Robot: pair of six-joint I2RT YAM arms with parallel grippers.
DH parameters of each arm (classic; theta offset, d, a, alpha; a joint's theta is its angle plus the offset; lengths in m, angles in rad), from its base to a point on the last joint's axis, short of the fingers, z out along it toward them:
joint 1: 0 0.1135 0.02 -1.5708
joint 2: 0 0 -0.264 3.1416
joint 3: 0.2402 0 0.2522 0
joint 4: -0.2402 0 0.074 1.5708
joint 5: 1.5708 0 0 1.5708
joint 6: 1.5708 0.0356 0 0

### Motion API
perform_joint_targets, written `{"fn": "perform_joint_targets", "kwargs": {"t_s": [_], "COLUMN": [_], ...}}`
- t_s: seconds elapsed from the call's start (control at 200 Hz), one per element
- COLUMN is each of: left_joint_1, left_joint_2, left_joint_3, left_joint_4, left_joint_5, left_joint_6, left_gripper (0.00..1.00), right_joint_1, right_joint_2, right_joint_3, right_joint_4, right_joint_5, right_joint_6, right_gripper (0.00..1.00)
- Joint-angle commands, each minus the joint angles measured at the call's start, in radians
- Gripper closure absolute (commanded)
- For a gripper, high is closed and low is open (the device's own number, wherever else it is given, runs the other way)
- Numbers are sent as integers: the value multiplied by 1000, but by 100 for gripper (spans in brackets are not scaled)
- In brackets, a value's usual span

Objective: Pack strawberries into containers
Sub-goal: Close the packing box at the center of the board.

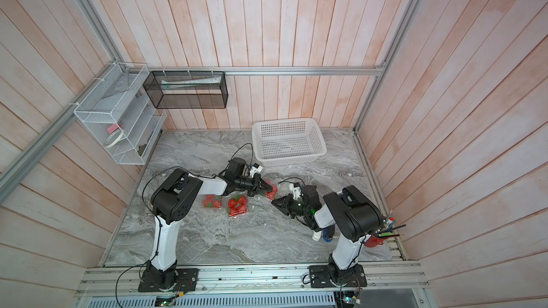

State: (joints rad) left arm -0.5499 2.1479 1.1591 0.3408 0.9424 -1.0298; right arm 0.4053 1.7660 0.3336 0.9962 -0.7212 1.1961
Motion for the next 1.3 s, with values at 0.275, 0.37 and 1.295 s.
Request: {"fn": "perform_joint_targets", "kwargs": {"t_s": [0.275, 0.37, 1.295], "left_joint_1": [36, 56, 41], "left_joint_2": [1, -45, -49], "left_joint_3": [14, 27, 127], "left_joint_4": [-54, -62, -298], "left_joint_5": [-25, -38, -259], "left_joint_6": [16, 23, 246], "left_gripper": [95, 95, 46], "right_joint_1": [1, 1, 3], "right_joint_2": [-109, -158, 43], "right_joint_3": [-23, -12, -68], "right_joint_4": [-230, -280, 257], "right_joint_5": [65, 117, 98], "right_joint_6": [-134, -189, -20], "right_gripper": [60, 57, 63]}}
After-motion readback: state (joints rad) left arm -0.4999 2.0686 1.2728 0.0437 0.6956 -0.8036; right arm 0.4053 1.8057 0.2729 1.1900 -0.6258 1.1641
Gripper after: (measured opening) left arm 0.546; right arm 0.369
